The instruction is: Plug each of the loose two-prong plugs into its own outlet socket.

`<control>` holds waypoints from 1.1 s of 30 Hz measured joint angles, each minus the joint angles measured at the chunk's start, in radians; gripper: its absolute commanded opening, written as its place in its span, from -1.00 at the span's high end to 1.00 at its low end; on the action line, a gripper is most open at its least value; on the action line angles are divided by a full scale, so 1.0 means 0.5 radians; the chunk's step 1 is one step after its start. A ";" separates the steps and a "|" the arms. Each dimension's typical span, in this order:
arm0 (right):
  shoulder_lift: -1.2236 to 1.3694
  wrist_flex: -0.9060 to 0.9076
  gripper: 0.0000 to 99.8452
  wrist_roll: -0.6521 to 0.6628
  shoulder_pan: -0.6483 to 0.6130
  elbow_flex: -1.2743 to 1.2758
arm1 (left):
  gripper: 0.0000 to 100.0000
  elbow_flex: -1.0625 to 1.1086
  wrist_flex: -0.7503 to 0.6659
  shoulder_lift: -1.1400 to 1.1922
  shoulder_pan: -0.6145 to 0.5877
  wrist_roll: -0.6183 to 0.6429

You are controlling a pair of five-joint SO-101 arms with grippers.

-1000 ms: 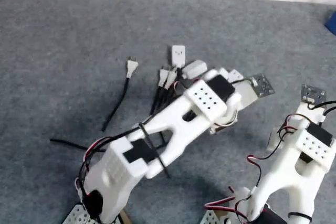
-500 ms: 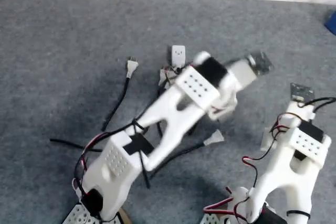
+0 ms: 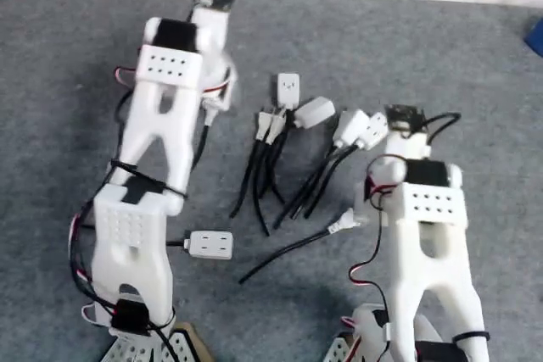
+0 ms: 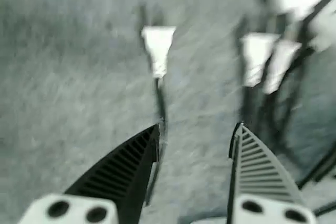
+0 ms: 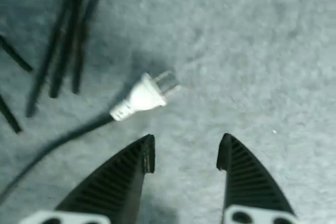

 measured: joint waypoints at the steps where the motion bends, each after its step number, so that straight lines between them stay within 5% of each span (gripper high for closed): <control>1: 0.000 -0.028 0.59 -0.037 -0.031 -0.003 | 0.54 0.071 0.000 0.000 -0.031 -0.077; 6: 0.000 -0.295 0.59 -0.313 -0.199 0.150 | 0.54 0.356 0.000 0.000 -0.199 -0.325; 11: 0.000 -0.703 0.82 -0.531 -0.307 0.503 | 0.54 0.439 0.000 0.000 -0.227 -0.350; 15: 0.000 -0.884 0.81 -0.549 -0.325 0.568 | 0.54 0.439 0.000 0.000 -0.233 -0.304; 28: -0.009 -0.905 0.64 -0.571 -0.344 0.672 | 0.54 0.381 -0.089 0.000 -0.420 -0.276; 33: -0.009 -0.890 0.64 -0.868 -0.546 0.672 | 0.54 0.344 -0.092 0.000 -0.430 -0.276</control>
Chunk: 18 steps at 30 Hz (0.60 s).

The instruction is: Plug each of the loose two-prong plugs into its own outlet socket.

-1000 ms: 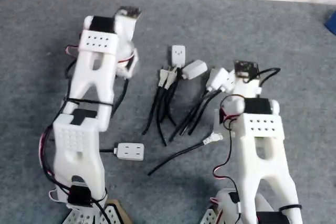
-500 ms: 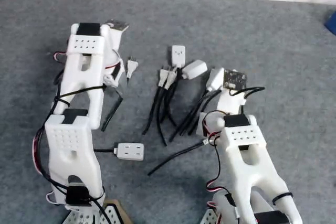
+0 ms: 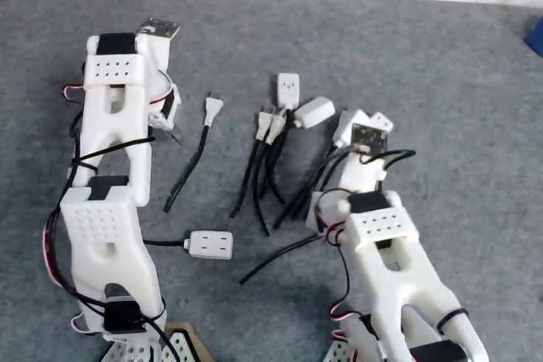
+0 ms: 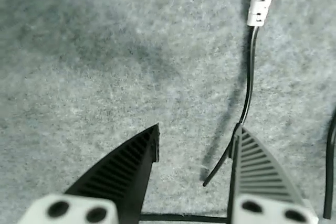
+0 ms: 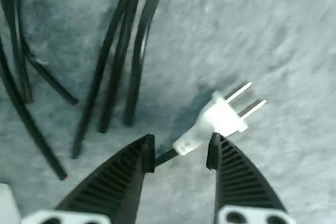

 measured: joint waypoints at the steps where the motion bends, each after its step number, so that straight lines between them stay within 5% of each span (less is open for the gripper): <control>1: 0.000 0.000 0.64 -0.077 -0.034 0.000 | 0.54 0.000 0.000 0.000 0.000 0.000; 7: -0.006 0.009 0.64 -0.359 -0.141 0.000 | 0.54 0.000 0.000 0.000 -0.012 0.000; 18: -0.009 -0.169 0.64 -0.457 -0.025 0.178 | 0.54 0.000 0.000 0.000 -0.012 0.000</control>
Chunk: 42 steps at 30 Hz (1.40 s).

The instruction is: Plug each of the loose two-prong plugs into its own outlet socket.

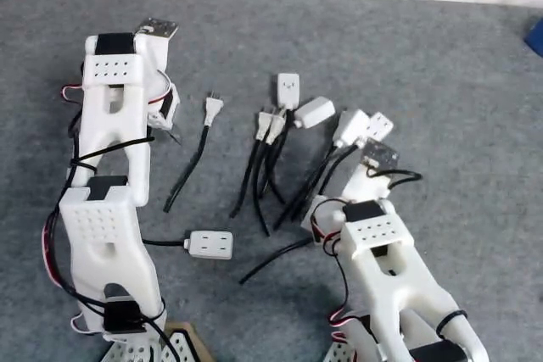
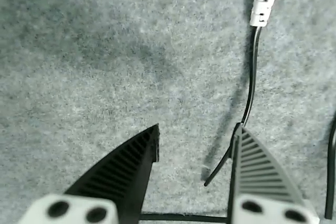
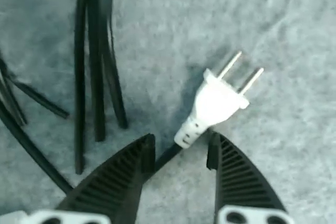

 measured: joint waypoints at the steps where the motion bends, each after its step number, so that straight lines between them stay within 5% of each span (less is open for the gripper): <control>1: 0.000 -0.015 0.64 0.000 0.006 0.003 | 0.54 0.000 0.000 0.000 0.000 0.000; 11: 0.000 -0.153 0.67 0.000 0.160 0.025 | 0.54 0.000 0.000 0.000 0.000 0.000; 17: -0.003 -0.169 0.99 0.000 0.218 0.114 | 0.54 0.000 0.000 0.000 0.000 0.000; 26: -0.006 -0.276 0.99 0.166 0.255 0.163 | 0.54 0.000 0.000 0.000 0.000 0.000; 31: -0.009 -0.270 0.99 0.586 0.417 0.074 | 0.54 0.000 0.000 0.000 0.000 0.000; 36: -0.009 0.037 0.99 1.301 0.427 -0.307 | 0.54 0.000 0.000 0.043 0.025 0.000; 42: -0.009 0.497 0.99 1.949 0.187 -0.994 | 0.54 -0.052 0.003 0.058 0.052 -0.166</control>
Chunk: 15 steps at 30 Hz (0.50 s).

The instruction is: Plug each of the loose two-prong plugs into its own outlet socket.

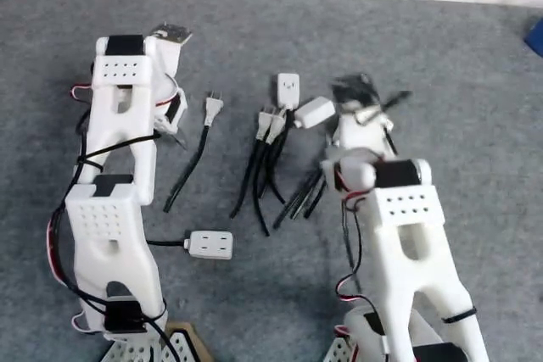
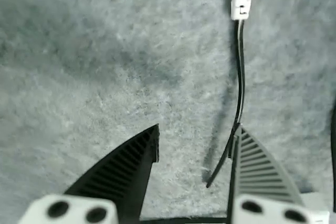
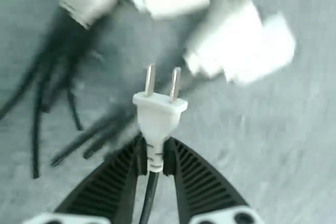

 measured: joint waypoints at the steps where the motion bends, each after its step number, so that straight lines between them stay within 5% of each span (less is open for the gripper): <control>1: 0.015 0.071 0.99 0.107 -0.074 -0.114 | 0.54 -0.049 0.000 0.000 0.000 -0.006; 6: 0.334 0.543 0.99 0.439 -0.491 -0.641 | 0.54 -0.396 0.077 -0.196 -0.061 -0.006; 15: 0.767 0.617 0.99 0.012 -0.798 -1.077 | 0.53 -0.221 0.095 -1.270 -0.328 0.184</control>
